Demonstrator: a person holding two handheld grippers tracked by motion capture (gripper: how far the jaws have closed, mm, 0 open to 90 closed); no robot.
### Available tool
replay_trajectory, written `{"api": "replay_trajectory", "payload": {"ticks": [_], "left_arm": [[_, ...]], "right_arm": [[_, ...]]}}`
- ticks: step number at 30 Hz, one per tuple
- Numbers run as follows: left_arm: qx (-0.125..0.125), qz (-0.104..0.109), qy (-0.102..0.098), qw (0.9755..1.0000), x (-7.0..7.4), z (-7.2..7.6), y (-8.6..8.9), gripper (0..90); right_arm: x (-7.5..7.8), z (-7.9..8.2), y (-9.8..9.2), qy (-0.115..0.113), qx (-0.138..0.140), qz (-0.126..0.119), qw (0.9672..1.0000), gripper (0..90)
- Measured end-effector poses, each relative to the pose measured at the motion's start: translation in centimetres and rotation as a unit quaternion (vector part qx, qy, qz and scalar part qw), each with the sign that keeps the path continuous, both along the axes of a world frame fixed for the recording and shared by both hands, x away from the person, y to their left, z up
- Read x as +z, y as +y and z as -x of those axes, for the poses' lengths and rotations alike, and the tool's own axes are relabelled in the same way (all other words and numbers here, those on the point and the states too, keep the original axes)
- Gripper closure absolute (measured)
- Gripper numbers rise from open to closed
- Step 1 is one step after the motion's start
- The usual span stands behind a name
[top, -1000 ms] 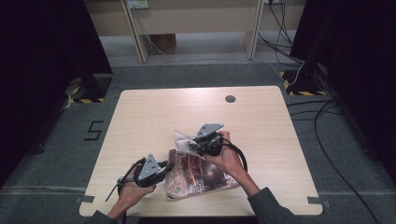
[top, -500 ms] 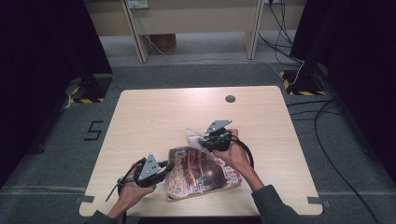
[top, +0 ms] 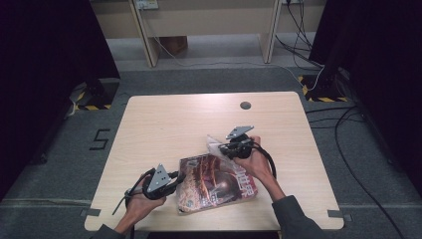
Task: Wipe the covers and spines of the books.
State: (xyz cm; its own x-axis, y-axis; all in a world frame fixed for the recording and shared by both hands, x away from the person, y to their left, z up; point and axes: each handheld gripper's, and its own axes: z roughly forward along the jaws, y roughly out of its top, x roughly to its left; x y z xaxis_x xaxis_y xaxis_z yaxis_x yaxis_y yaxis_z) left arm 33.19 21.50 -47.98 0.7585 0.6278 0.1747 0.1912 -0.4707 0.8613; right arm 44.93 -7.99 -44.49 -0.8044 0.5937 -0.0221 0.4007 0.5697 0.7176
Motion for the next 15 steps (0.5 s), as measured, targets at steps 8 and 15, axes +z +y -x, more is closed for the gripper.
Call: {"api": "replay_trajectory", "payload": {"ticks": [8, 15], "left_arm": [[-0.001, -0.004, -0.003, 1.0000, 0.0, 0.1, -0.1, 76.6], [-0.003, -0.008, -0.005, 1.0000, 0.0, 0.1, -0.1, 76.2]], "right_arm": [[0.7, 0.5, 1.7, -0.004, 0.028, -0.015, 0.9995, 74.4], [-0.9, -1.2, -0.8, 0.010, -0.014, 0.011, 0.9998, 74.4]]}}
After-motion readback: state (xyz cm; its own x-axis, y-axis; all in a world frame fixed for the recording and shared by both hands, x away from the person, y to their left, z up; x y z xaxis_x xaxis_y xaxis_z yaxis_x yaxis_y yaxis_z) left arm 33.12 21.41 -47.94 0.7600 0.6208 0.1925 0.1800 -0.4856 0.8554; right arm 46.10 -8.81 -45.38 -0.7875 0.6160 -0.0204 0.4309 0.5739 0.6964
